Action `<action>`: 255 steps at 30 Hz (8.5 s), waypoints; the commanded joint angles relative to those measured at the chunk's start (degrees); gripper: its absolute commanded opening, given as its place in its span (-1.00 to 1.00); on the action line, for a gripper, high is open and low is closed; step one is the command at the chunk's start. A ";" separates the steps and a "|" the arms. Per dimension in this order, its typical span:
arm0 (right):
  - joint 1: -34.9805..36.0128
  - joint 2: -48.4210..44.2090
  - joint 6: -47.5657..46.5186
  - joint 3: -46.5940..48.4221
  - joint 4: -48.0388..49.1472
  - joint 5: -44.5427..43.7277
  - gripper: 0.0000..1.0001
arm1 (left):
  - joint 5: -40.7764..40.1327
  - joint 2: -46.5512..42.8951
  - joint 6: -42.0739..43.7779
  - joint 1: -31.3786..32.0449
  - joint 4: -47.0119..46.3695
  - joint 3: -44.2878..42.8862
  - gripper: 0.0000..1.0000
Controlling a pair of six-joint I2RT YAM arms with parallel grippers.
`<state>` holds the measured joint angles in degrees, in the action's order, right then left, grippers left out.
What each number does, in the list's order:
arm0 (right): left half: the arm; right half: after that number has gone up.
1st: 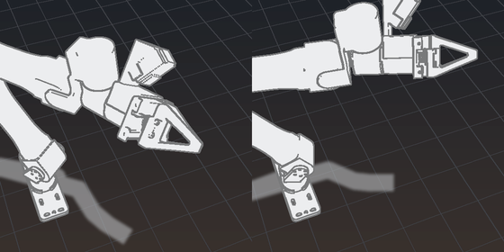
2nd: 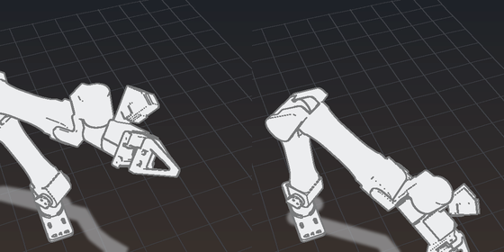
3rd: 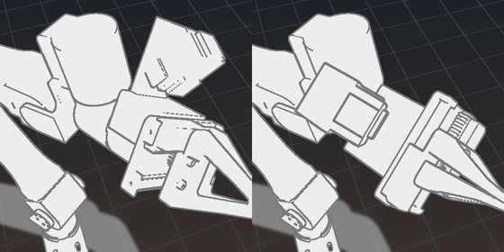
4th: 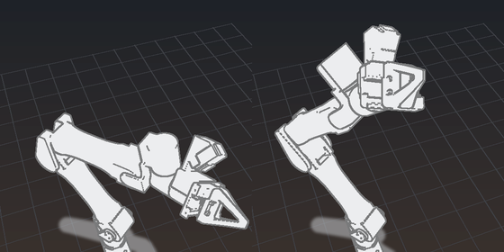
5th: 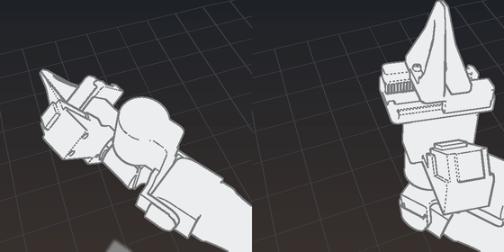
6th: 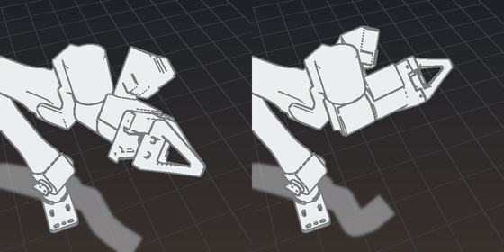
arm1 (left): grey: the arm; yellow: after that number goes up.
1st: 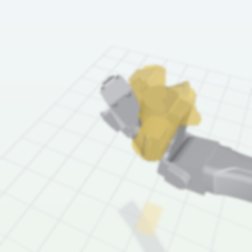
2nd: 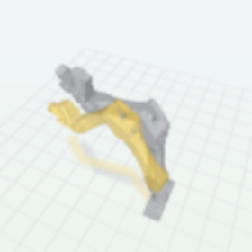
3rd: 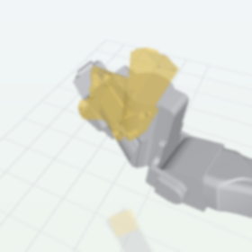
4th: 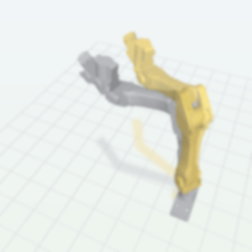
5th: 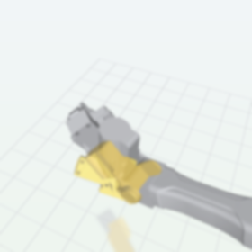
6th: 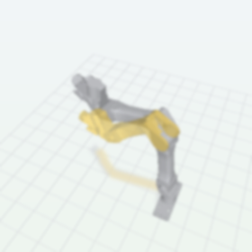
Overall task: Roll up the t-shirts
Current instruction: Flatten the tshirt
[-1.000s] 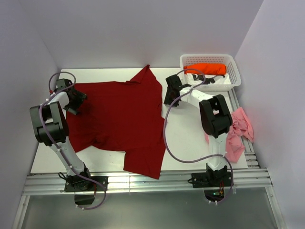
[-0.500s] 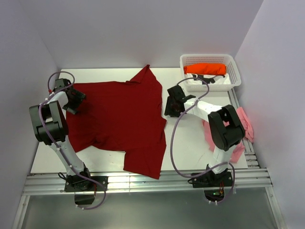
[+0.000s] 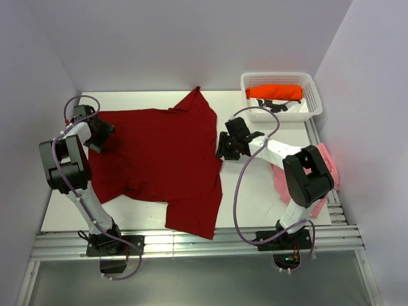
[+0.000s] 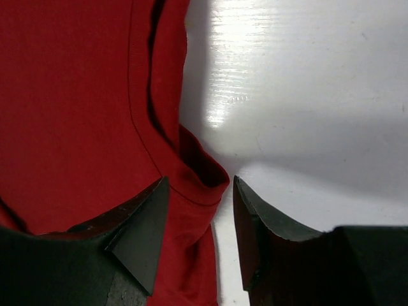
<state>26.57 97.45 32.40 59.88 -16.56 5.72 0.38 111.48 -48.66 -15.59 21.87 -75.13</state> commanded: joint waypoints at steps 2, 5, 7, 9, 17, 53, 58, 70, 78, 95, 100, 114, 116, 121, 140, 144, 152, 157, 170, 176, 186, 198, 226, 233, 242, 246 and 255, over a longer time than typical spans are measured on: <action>1.47 2.04 -1.64 0.68 1.88 1.22 0.02 | -1.18 1.11 2.17 -0.84 0.02 -0.01 0.62; 1.82 2.83 -1.47 0.77 1.97 1.14 -0.06 | -1.00 0.76 2.17 -0.75 0.10 -0.10 0.62; 1.82 3.27 -1.64 1.03 1.44 0.35 -0.13 | -1.17 0.49 2.26 -0.75 0.02 -0.01 0.62; 1.82 3.54 -1.99 1.21 0.74 -0.17 -0.21 | -1.35 0.67 2.43 -0.66 -0.07 0.16 0.61; 0.07 3.54 -0.68 3.05 -4.09 -7.28 -1.00 | -0.82 2.42 2.70 -0.14 -0.33 -0.19 0.60; -2.23 -9.36 0.20 -4.49 -4.36 -7.38 0.08 | 2.25 1.48 4.28 5.66 2.66 -3.90 0.69; 2.24 -16.93 0.47 -9.24 -6.55 -9.22 0.13 | 3.40 -6.52 3.84 5.49 0.37 1.12 0.88; 17.03 -29.24 10.22 -23.31 -5.95 -10.10 0.13 | 3.58 -25.52 1.38 4.52 1.77 14.22 0.99; 9.32 -20.91 5.30 -5.94 -6.12 -10.90 0.11 | 8.76 -17.63 -2.22 -1.01 -3.05 8.26 0.99; 2.09 8.28 2.67 30.65 -6.65 -6.33 0.02 | 11.12 17.18 -10.40 -4.88 1.34 -29.28 0.76; 2.00 4.25 2.31 22.78 -5.34 -3.52 0.00 | 13.68 12.99 -9.08 -4.01 -1.91 -21.68 0.70; 2.70 -18.43 4.41 -10.21 -3.48 -4.83 0.14 | 7.09 -31.32 -2.14 1.71 5.45 16.23 0.95; 3.66 -20.53 5.12 -13.55 -3.92 -5.27 0.14 | 5.52 -33.69 -1.61 1.71 9.31 17.29 0.93; 5.07 -21.60 6.80 -18.74 -2.96 -7.38 0.12 | 2.96 -40.19 -1.43 1.62 11.80 22.65 0.93; 6.31 -11.32 7.85 -18.66 0.39 -10.54 -0.65 | 6.30 -48.55 2.70 -6.46 15.40 26.44 0.91; 0.52 -11.14 7.85 -18.13 -0.93 -10.64 -1.00 | 6.65 -48.38 3.05 -6.47 15.57 27.23 0.91; -11.44 -12.11 12.42 -18.22 -2.17 -13.45 -1.00 | 9.02 -45.57 2.17 -6.47 11.36 33.47 0.86; -13.12 -11.06 12.51 -17.60 -2.34 -13.63 -1.00 | 9.29 -42.93 0.60 -5.77 8.81 36.64 0.79; -16.28 -10.96 13.65 -18.22 -0.32 -12.48 -1.00 | -2.55 -49.60 -10.66 -1.72 25.84 34.62 0.61; -16.28 -11.05 13.21 -18.31 0.12 -11.26 -1.00 | 1.19 -54.17 -12.77 -1.02 28.58 37.07 0.59; -16.28 -12.72 13.04 -18.48 -0.05 -11.08 -1.00 | 3.31 -51.55 -14.61 0.83 22.96 41.12 0.30; -16.28 -13.51 13.21 -18.83 0.21 -11.08 -1.00 | 2.26 -45.65 -16.46 3.38 20.06 44.02 0.19; -16.28 -14.04 13.21 -16.90 -2.69 -14.59 -1.00 | -6.80 -42.57 -10.75 -3.02 27.26 35.94 -0.99; -16.28 -14.04 10.32 -16.99 -0.85 -9.15 -0.78 | -4.16 -41.96 -9.61 -3.48 25.15 36.73 -0.99; -15.49 -19.48 5.92 -16.20 -5.06 -9.75 0.01 | -5.22 -42.84 -9.52 -3.30 23.40 35.67 -0.99; -14.70 -24.40 5.04 -16.46 -8.40 -11.16 0.04 | -5.48 -40.73 -8.55 -3.30 21.99 35.41 -0.99; -4.78 -32.40 9.43 -21.99 -17.62 -13.36 -0.02 | -6.79 -40.46 -6.71 -7.60 19.27 34.44 -0.99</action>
<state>17.72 67.77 39.77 39.88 -28.82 -5.43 -3.95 71.88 -57.45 -21.28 43.42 -37.98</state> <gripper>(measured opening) 0.495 0.014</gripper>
